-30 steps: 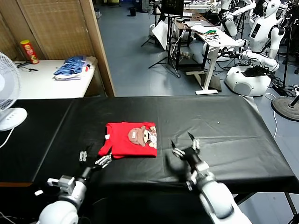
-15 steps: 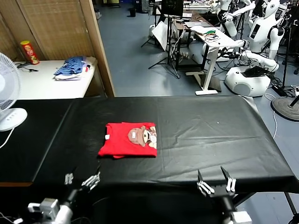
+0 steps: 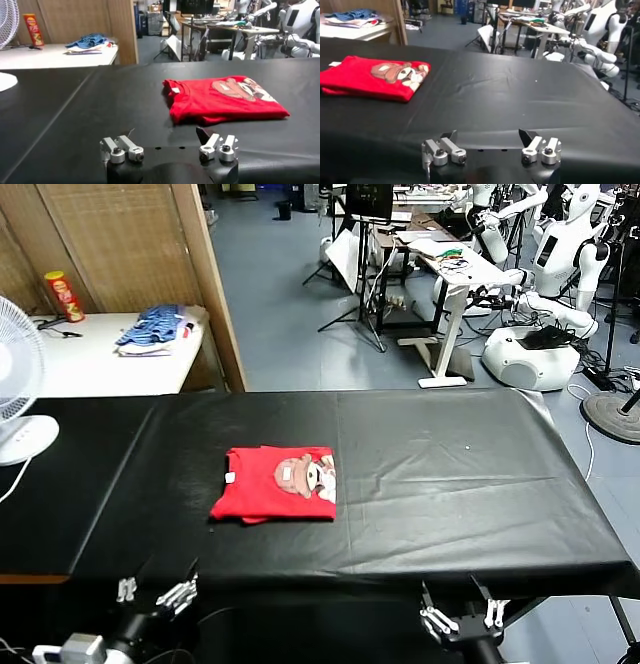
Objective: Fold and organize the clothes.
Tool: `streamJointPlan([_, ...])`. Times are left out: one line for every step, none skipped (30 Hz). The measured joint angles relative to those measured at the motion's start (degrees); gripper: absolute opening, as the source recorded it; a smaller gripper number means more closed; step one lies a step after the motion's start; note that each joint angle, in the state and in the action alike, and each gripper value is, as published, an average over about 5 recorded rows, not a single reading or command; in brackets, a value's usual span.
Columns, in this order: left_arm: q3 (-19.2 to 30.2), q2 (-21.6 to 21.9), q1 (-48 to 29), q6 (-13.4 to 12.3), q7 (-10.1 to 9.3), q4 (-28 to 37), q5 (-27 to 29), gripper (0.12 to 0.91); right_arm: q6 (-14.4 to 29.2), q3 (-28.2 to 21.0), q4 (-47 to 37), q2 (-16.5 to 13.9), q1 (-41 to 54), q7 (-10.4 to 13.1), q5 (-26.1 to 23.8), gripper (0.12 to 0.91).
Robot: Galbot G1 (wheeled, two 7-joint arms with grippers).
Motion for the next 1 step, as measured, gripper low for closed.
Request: streamJointPlan([-0.05, 0.00, 0.05, 0.07, 0.01, -0.09, 0.00, 0.798, -0.02, -0.07, -0.01, 0.00, 0.02, 0.00, -0.02, 0.798])
